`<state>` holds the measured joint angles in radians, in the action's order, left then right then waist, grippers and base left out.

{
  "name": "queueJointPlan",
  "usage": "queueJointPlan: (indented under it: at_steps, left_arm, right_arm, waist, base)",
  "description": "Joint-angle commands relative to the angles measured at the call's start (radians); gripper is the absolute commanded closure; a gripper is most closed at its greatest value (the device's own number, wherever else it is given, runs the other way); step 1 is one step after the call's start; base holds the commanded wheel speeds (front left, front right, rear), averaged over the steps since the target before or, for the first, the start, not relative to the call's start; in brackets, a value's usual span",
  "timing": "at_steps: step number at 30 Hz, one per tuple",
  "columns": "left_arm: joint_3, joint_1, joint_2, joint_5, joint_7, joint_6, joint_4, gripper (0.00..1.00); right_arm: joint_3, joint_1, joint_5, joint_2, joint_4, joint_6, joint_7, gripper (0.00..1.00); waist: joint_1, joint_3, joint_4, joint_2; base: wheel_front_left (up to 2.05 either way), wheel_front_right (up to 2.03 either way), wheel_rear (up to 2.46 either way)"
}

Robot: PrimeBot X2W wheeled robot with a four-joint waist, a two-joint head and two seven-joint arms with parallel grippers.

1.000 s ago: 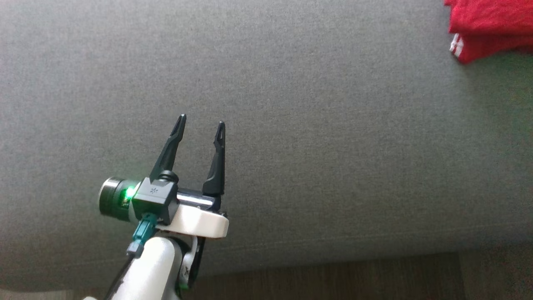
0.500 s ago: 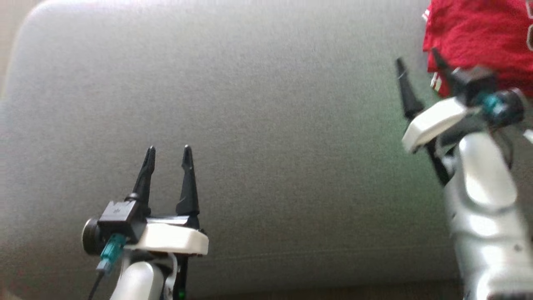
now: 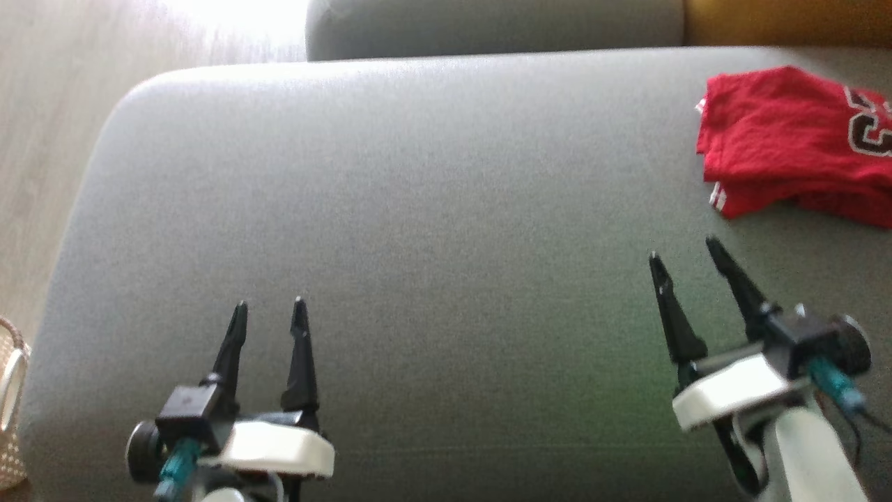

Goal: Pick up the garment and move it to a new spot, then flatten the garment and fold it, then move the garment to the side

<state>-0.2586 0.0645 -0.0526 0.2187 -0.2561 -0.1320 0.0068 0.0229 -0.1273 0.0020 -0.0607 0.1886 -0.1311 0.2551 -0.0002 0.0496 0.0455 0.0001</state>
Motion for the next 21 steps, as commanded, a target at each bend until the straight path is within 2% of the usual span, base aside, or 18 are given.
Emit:
queueJointPlan:
  at_steps: [1, 5, 12, 13, 17, 21]
  left_arm:
    - [0.042, -0.006, 0.002, -0.02, -0.006, 0.005, -0.037, 0.0]
    - [0.051, 0.023, 0.002, -0.049, -0.006, 0.015, -0.044, 0.0]
    - [0.062, 0.044, 0.002, -0.074, -0.006, 0.022, -0.043, 0.0]
    - [0.021, 0.075, -0.002, -0.064, 0.0, 0.019, -0.006, 1.0]
    - [0.01, 0.098, -0.002, -0.064, 0.001, 0.018, 0.061, 1.0]
    - [0.016, 0.098, -0.005, -0.018, 0.007, 0.022, 0.064, 1.0]
  right_arm:
    - [-0.024, 0.018, 0.012, 0.01, -0.06, 0.0, 0.007, 0.0]
    - [-0.027, 0.085, 0.032, 0.01, -0.104, 0.0, 0.007, 0.0]
    - [-0.018, 0.126, 0.055, 0.01, -0.111, 0.0, 0.007, 0.0]
    - [0.003, 0.142, 0.052, 0.009, -0.075, 0.0, 0.0, 1.0]
    - [0.001, 0.158, 0.053, 0.009, -0.007, 0.0, -0.001, 1.0]
    - [0.001, 0.158, 0.099, 0.008, -0.001, 0.0, -0.01, 1.0]
  waist:
    - [0.0002, -0.035, 0.001, -0.0001]
    - [0.0002, -0.047, -0.005, -0.0001]
    - [0.0002, -0.066, -0.014, -0.0001]
    - [0.0002, -0.066, -0.014, -0.0001]
    - [0.0002, -0.068, -0.014, -0.0001]
    - [0.0002, -0.067, -0.015, -0.0001]
  base:
    - [0.0, 0.0, 0.0]
    - [0.0, 0.0, 0.0]
    - [0.0, 0.0, 0.0]
    - [0.0, 0.0, 0.0]
    - [0.0, 0.0, 0.0]
    - [0.0, 0.0, 0.0]
